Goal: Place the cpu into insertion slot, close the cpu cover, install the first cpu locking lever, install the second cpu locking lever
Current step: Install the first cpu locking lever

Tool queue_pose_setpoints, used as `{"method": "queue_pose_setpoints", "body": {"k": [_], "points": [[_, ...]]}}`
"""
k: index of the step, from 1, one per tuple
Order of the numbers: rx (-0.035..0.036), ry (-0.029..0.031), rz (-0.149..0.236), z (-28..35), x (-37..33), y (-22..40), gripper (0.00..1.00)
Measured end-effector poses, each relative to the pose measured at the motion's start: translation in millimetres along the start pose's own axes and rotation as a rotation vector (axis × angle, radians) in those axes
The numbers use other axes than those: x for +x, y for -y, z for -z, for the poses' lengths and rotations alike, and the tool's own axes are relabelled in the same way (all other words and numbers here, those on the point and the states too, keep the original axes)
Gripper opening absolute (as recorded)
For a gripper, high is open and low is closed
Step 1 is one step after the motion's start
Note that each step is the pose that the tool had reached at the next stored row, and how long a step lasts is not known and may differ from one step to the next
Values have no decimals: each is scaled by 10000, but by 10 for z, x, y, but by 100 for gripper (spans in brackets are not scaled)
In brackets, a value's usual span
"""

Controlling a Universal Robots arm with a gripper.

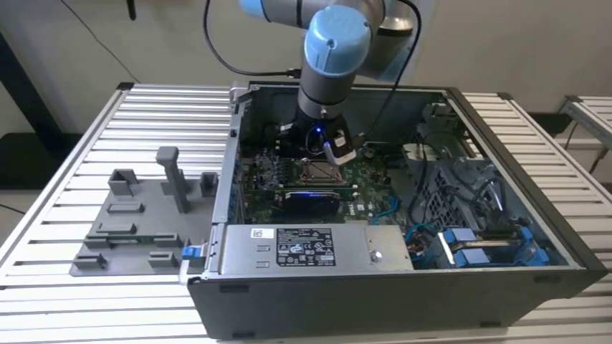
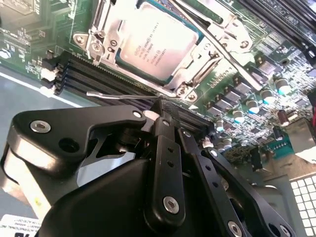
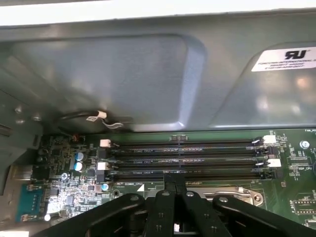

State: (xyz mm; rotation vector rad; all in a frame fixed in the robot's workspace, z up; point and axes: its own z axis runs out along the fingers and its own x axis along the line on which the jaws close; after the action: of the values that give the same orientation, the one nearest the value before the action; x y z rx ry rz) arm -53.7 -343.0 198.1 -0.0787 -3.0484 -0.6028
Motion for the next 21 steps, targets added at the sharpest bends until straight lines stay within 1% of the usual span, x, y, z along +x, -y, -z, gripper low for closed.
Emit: {"method": "queue_pose_setpoints", "body": {"k": [13,21], "points": [[-2,1,1,-12,-176,-4,11],[-2,1,1,-18,-253,-5,11]]}}
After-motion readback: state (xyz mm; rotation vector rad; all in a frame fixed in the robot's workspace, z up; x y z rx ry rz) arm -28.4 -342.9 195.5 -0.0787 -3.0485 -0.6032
